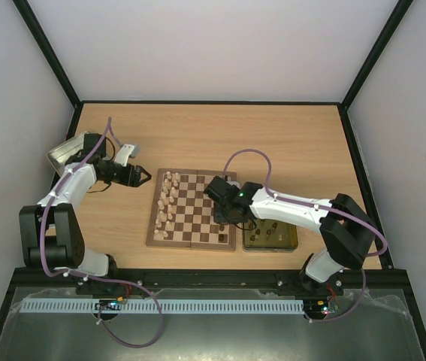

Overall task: Set up the chess pieces on the board
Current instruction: Adjust the chess piece on the chessboard.

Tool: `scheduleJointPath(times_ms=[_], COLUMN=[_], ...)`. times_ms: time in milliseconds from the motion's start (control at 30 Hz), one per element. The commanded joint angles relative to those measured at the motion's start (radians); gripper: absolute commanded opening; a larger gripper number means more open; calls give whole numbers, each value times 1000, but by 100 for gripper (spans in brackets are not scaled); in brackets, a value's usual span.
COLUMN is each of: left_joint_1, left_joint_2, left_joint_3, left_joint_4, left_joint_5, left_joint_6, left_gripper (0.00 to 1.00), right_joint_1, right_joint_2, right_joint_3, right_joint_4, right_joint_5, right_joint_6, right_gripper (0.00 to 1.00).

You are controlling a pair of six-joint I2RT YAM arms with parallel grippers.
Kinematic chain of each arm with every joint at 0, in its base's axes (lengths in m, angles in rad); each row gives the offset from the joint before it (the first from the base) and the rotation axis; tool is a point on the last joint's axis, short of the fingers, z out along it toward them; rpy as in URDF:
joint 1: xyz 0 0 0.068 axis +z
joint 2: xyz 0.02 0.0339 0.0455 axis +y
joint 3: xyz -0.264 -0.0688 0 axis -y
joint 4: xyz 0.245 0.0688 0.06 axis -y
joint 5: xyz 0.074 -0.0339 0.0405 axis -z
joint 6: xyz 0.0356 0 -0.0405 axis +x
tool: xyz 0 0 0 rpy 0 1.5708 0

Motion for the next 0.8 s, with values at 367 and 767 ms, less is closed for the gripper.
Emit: scheduleJointPath(times_ms=[367,767], left_joint_1=[-2,-2], left_joint_2=[-4,0], left_joint_3=[-9,-10], left_joint_4=[-7,-7], left_joint_5=[5,3], left_joint_6=[7,9], left_gripper=[66,66], right_joint_1=[4,5], right_joint_2=[-29,-13], right_joint_3=[-9,-13], right_joint_4=[-37,-17], right_joint_5=[28,16], right_joint_6=[-3,-1], right_gripper=[13,17])
